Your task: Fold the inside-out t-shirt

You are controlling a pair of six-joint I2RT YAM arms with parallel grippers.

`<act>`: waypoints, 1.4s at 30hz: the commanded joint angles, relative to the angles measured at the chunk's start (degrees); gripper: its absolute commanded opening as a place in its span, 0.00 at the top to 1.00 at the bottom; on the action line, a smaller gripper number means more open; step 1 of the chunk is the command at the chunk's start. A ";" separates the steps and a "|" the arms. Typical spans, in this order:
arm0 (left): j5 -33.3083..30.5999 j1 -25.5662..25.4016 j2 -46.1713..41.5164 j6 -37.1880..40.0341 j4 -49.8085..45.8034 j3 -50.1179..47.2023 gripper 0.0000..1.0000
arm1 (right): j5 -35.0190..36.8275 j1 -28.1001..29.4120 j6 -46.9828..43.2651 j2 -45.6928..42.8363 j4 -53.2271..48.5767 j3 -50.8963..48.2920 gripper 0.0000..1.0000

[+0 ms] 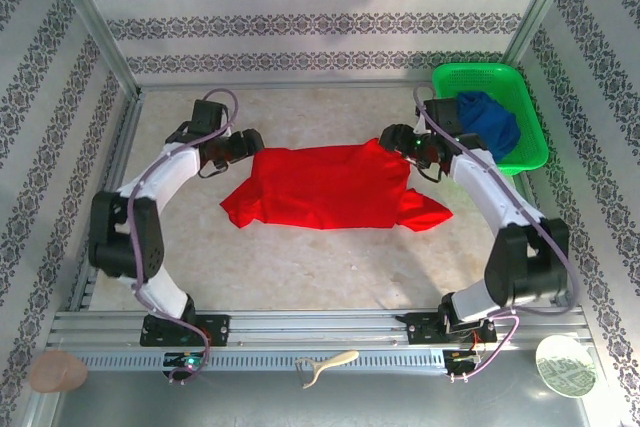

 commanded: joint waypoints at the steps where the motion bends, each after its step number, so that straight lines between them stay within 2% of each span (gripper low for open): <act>1: 0.28 -1.67 -9.42 -2.73 4.22 -8.83 0.19 | 5.74 -0.03 -2.25 -5.29 0.95 -5.24 0.33; 5: -3.63 -6.92 -12.30 -2.46 7.57 -15.31 0.23 | 6.88 -0.16 -1.68 -6.82 6.24 -11.97 0.33; 10: -9.50 -11.70 -4.38 1.99 4.27 -11.37 0.25 | 6.63 -0.94 -3.12 -3.72 8.20 -13.05 0.32; 15: -11.88 -12.49 1.37 2.84 4.79 -9.80 0.29 | 6.68 -2.98 -3.78 -0.03 7.42 -11.63 0.28; 17: -11.92 -12.51 2.41 2.62 6.33 -10.20 0.34 | 6.03 -4.06 -3.49 1.36 7.85 -11.40 0.28; 18: -11.58 -12.50 2.92 2.54 7.00 -10.25 0.38 | 5.64 -4.57 -3.23 2.10 8.11 -11.26 0.28; 20: -10.61 -12.56 4.23 2.33 8.68 -10.26 0.53 | 4.34 -5.42 -2.76 3.92 8.79 -10.56 0.28; 24: -9.38 -12.58 5.23 1.75 10.51 -10.05 0.98 | 2.40 -6.31 -2.14 8.56 9.43 -8.14 0.28; 28: -9.68 -12.56 4.12 1.82 10.31 -9.72 1.00 | 1.92 -6.34 -1.82 13.21 10.31 -5.72 0.29; 33: -9.21 -12.53 1.56 1.50 10.16 -9.91 1.00 | -0.12 -6.25 -1.18 17.60 11.82 -3.23 0.41; 38: -8.88 -12.49 0.46 1.53 10.36 -10.11 1.00 | -0.23 -5.63 -0.62 17.86 13.56 -3.61 0.51; 42: -8.72 -12.51 0.81 1.55 10.59 -10.16 1.00 | -0.36 -5.12 -0.36 19.28 13.99 -3.35 0.52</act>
